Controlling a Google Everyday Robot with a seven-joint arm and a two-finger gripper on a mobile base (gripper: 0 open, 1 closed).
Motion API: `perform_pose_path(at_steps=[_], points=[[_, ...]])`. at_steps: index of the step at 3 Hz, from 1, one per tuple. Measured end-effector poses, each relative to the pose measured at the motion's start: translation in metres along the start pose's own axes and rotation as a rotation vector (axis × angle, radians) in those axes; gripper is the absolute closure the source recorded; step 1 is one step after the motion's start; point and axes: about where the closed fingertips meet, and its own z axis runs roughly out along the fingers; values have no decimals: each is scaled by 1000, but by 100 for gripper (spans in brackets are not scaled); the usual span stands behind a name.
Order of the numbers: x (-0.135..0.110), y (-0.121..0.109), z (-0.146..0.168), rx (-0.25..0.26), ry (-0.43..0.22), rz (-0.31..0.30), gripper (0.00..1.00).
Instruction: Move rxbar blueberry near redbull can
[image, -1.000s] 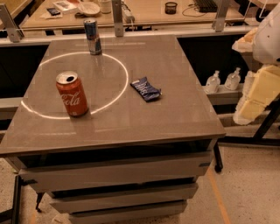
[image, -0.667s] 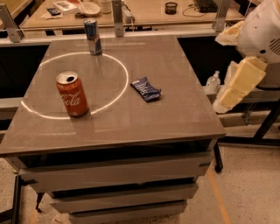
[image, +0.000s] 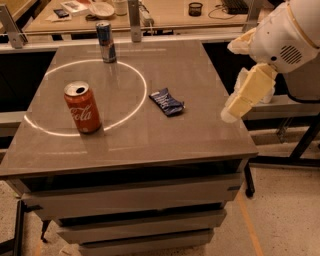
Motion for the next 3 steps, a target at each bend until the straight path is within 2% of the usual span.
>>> perform_pose_path(at_steps=[1,2,3], points=[[1,-4,14,31,-28,31,0],[0,-12,46,70,-117,88,0],[-4,-17,77,67,-202,125,0]])
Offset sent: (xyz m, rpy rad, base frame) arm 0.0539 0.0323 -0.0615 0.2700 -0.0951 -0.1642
